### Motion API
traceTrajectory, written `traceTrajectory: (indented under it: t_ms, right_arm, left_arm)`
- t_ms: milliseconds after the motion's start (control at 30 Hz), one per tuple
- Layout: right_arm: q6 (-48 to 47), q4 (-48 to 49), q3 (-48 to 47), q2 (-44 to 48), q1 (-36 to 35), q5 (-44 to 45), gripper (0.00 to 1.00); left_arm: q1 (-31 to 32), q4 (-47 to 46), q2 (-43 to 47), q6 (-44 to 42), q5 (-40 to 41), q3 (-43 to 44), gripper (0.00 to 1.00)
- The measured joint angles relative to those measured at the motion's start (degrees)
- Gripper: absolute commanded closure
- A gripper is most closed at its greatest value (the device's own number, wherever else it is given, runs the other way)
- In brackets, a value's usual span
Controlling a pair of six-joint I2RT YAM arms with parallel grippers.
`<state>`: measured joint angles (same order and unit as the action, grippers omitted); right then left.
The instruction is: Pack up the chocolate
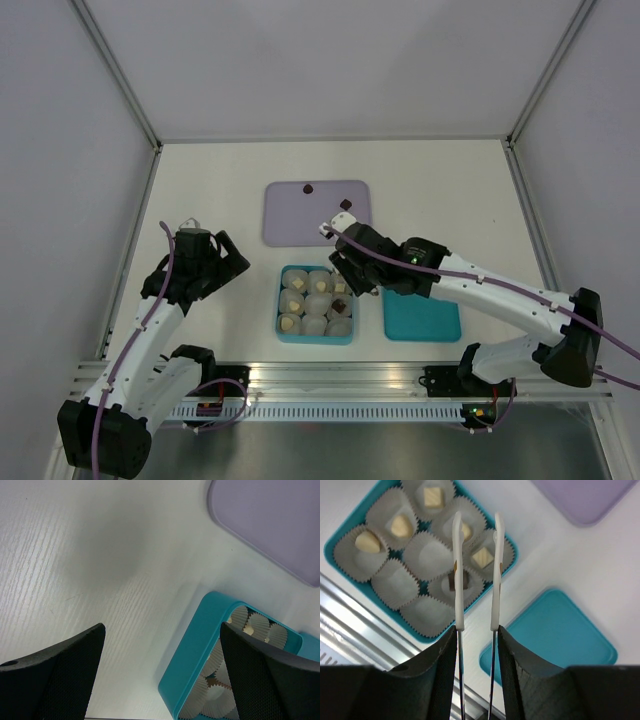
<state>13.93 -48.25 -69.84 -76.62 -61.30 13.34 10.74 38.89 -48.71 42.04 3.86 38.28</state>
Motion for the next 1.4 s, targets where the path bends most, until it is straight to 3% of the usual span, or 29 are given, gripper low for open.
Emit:
traceTrajectory:
  t_ms: [167, 367, 733, 1167, 1400]
  right_arm:
    - [-1.53, 4.09, -3.15, -3.96, 7.52, 2.10, 0.59]
    - [-7.45, 10.54, -7.41, -15.54, 18.56, 1.99, 0.58]
    - [-17.57, 15.34, -15.15, -31.47, 29.14, -5.31, 0.52]
    - [-22.16, 16.52, -22.08, -40.72, 32.65, -11.39, 0.50]
    - [-22.95, 16.00, -25.27, -42.95, 32.72, -13.16, 0.53]
  left_arm:
    - [0.00, 0.00, 0.00, 0.00, 0.00, 0.00, 0.01]
    - [0.00, 0.00, 0.00, 0.00, 0.04, 0.00, 0.00]
    - [0.00, 0.00, -0.13, 0.00, 0.42, 0.00, 0.00]
    - [0.00, 0.02, -0.81, 0.00, 0.81, 0.00, 0.00]
    - [0.00, 0.02, -1.57, 0.00, 1.20, 0.00, 0.01]
